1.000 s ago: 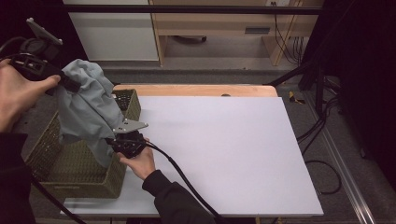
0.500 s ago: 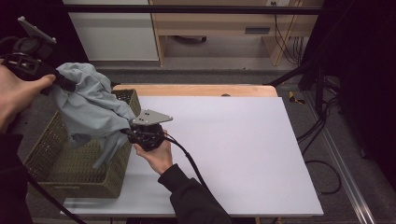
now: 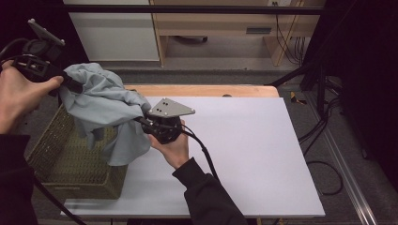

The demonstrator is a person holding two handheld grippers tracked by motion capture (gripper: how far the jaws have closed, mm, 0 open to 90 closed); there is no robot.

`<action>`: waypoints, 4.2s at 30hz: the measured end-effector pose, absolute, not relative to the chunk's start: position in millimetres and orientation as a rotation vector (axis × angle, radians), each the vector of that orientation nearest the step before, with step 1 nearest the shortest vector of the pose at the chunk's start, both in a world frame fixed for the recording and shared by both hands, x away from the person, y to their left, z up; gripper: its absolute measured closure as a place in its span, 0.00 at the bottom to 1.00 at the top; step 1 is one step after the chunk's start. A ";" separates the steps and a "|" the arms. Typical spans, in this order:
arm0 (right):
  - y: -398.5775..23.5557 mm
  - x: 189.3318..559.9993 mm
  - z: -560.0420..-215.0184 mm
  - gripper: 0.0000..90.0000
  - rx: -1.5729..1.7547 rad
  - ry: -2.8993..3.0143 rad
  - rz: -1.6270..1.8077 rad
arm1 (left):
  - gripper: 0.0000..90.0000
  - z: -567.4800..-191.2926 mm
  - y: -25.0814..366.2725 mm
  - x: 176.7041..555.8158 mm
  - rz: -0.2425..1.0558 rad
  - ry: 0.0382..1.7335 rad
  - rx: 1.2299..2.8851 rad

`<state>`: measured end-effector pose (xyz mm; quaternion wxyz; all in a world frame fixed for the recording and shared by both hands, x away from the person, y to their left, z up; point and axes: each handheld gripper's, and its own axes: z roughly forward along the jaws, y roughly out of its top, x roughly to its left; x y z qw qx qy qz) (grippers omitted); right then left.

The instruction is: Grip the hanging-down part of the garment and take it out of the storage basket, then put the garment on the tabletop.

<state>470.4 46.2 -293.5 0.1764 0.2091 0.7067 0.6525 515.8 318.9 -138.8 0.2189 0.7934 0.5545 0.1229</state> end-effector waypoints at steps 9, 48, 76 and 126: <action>33.7 461.6 -269.9 0.96 0.559 1.916 1.870 | 0.88 -138.3 308.3 514.9 0.331 1.502 2.201; 52.3 470.8 -377.3 0.40 0.657 2.240 1.648 | 0.88 -159.7 288.8 523.8 0.291 1.473 2.270; -128.7 431.1 -384.8 0.09 0.996 1.844 1.666 | 0.88 -162.0 289.2 523.3 0.285 1.466 2.267; -205.9 387.7 -424.2 0.05 1.084 1.738 1.508 | 0.88 -163.0 285.9 523.3 0.260 1.441 2.236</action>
